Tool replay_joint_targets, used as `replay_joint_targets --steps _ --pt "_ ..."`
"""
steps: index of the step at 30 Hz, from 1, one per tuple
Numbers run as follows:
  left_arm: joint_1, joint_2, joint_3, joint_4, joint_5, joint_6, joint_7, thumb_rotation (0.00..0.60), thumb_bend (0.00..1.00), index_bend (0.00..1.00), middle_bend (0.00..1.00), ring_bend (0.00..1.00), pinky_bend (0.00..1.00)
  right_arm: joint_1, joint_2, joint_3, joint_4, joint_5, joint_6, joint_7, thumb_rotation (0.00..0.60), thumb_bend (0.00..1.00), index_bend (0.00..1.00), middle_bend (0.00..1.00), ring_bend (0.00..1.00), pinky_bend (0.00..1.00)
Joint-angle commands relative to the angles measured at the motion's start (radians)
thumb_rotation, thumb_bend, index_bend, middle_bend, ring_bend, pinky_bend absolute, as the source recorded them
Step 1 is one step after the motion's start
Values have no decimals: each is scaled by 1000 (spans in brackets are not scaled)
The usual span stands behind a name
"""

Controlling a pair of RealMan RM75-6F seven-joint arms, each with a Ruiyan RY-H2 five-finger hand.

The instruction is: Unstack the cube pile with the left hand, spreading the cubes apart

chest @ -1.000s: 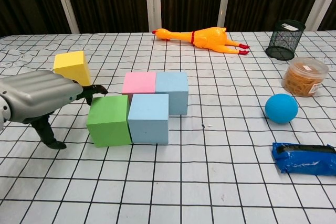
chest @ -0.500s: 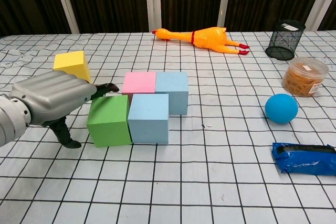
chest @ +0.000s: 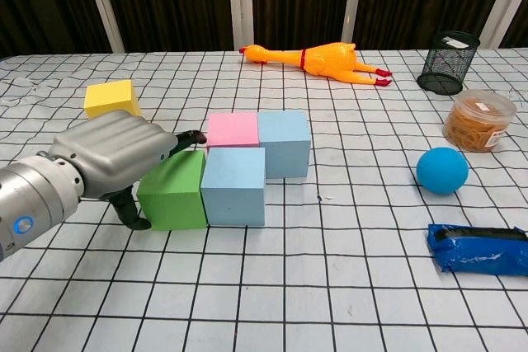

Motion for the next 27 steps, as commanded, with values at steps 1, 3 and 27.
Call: replay_joint_targets --steps 1,3,27 --pt "-4 -21 0 37 35 14 16 600 210 144 391 423 559 1 -1 0 1 -1 0 2 600 0 160 18 124 0" --pt "-3 -27 -1 52 48 17 15 600 275 181 434 467 589 1 0 -1 1 -2 -1 2 600 0 160 18 125 0" --pt "57 180 -23 5 144 52 -89 600 379 215 472 547 652 3 7 -10 -9 -13 -7 15 600 0 161 18 130 0"
